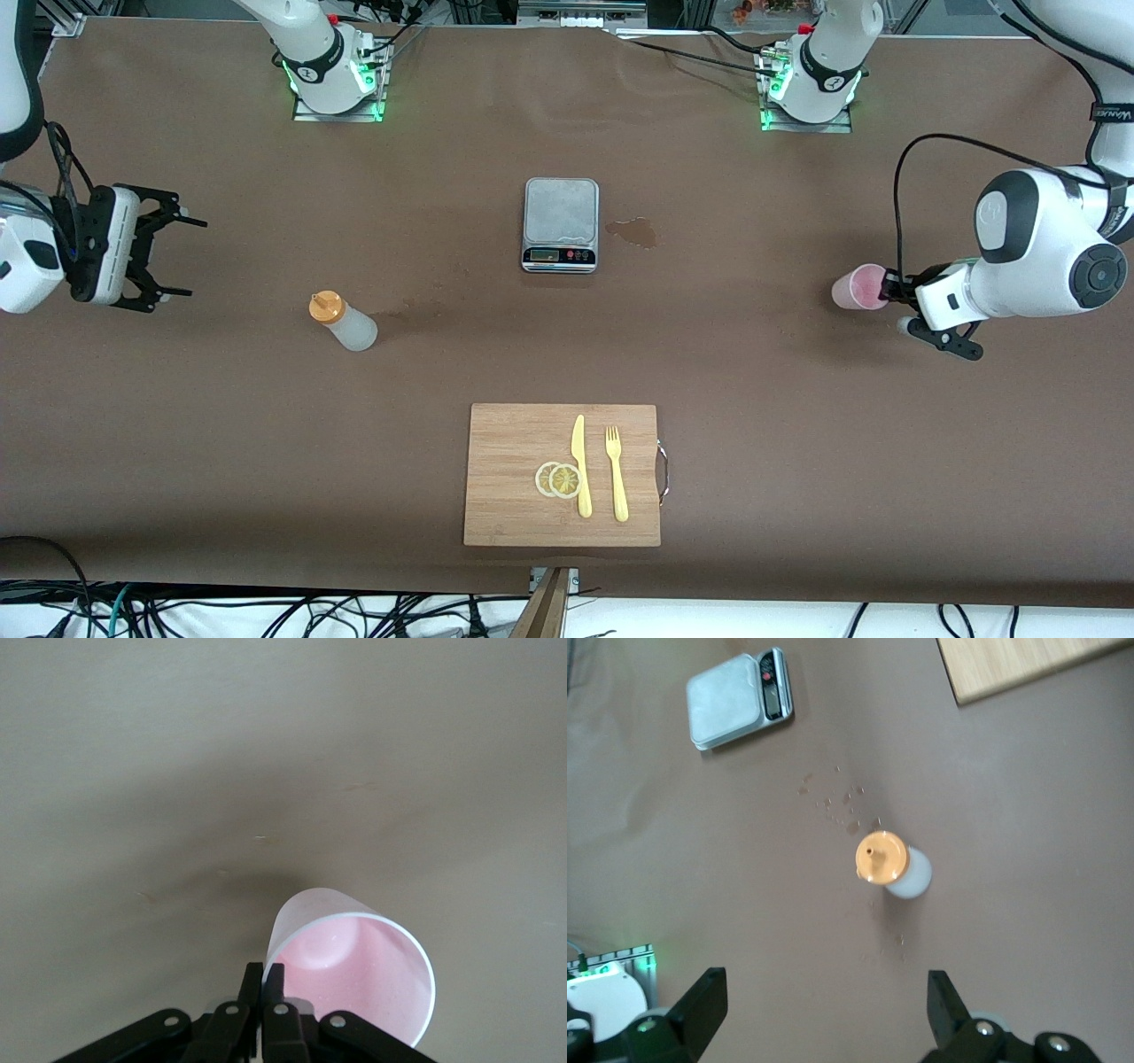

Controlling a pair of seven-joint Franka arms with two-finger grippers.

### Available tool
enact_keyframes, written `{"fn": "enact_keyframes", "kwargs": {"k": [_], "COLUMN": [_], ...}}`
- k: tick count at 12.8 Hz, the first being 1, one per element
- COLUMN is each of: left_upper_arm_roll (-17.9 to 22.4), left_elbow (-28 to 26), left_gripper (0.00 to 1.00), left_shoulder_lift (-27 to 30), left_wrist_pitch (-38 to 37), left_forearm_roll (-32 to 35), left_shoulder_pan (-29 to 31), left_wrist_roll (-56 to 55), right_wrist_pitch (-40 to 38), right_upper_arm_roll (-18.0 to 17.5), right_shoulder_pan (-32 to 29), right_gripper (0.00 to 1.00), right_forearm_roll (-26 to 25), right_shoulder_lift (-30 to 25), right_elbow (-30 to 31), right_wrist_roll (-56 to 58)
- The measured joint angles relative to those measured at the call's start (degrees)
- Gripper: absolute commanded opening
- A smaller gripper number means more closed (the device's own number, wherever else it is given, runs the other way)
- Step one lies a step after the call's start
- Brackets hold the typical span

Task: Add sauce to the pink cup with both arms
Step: 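Grasp and lift the pink cup while the right gripper approaches the bottle, then carry the pink cup onto the scale and open the left gripper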

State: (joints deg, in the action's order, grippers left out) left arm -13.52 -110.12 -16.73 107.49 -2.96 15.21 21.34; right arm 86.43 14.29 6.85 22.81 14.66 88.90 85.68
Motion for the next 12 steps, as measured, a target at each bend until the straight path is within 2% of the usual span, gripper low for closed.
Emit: {"fn": "enact_keyframes", "kwargs": {"k": [3, 8, 10, 12], "left_upper_arm_roll": [-9.44, -24.80, -28.61, -29.43], "left_elbow": [1.42, -0.55, -1.11, -1.54], "left_gripper": [0.00, 0.00, 0.00, 0.00], "left_shoulder_lift": [2.56, 2.31, 1.82, 1.44], "left_wrist_pitch": [-3.48, -0.45, 3.55, 8.05], "left_forearm_roll": [-5.42, -7.58, -8.62, -8.65], "left_shoulder_pan": [-0.35, -1.42, -4.19, -9.17], "left_wrist_roll": [-14.91, -41.37, -51.13, -58.26], "right_wrist_pitch": [2.31, 3.07, 3.07, 2.52], "right_upper_arm_roll": [0.45, 0.58, 0.58, 0.58], "right_shoulder_pan": [-3.33, -7.52, -8.28, -8.76], "right_gripper": [1.00, 1.00, 1.00, 1.00], "right_forearm_roll": [7.46, 22.09, 26.47, 29.27], "right_shoulder_lift": [2.71, 10.84, 15.06, 18.27], "right_elbow": [4.23, 7.68, 7.78, 7.81], "right_wrist_roll": [9.18, 24.85, 32.15, 39.79]}}
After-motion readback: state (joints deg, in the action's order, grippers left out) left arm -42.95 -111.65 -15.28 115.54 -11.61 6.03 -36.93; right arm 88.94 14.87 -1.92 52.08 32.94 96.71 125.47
